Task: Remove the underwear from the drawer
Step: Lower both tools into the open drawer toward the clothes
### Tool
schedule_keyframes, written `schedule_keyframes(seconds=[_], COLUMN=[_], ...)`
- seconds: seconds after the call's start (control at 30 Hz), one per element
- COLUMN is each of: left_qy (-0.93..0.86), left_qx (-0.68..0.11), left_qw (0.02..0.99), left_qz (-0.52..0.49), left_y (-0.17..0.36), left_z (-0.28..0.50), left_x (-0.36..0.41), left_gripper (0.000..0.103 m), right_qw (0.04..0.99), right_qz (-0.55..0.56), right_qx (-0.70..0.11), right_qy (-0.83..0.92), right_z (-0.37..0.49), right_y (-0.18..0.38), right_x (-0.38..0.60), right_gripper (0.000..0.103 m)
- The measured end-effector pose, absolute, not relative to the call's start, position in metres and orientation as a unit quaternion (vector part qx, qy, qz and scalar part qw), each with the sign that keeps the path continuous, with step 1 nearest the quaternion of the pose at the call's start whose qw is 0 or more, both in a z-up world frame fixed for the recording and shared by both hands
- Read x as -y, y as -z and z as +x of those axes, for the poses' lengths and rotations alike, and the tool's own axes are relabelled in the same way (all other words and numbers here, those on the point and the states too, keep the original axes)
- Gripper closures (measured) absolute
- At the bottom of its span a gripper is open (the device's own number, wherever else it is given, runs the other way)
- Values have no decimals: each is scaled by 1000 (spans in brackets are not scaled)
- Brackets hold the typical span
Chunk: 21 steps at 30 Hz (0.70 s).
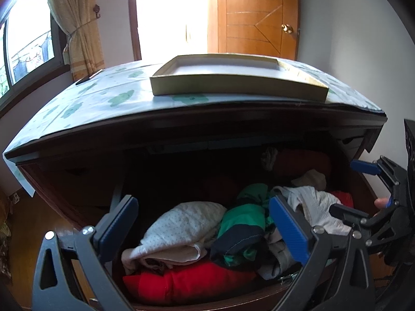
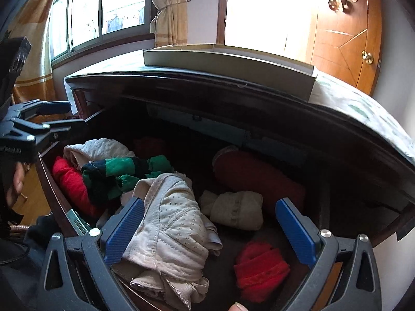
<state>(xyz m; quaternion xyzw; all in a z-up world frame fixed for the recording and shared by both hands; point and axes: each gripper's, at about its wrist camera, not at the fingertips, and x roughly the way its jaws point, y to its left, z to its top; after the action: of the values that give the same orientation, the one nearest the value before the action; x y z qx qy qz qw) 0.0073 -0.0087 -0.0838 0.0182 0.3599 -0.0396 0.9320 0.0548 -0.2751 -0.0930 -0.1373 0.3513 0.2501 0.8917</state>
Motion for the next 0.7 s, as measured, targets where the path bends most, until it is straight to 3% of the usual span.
schedule_keyframes(seconds=[0.47, 0.7], left_qy=[59, 75], left_qx=[-393, -405], left_qw=[915, 908], left_qz=[64, 81], left_y=[99, 103], left_z=[21, 24], left_x=[19, 25], left_gripper=[0, 0], right_qw=[842, 838], right_qz=[-98, -145], right_qx=[-451, -461], right_qy=[-278, -254], right_z=[80, 81], right_y=[105, 110], right_x=[271, 255], right_gripper=[1, 1])
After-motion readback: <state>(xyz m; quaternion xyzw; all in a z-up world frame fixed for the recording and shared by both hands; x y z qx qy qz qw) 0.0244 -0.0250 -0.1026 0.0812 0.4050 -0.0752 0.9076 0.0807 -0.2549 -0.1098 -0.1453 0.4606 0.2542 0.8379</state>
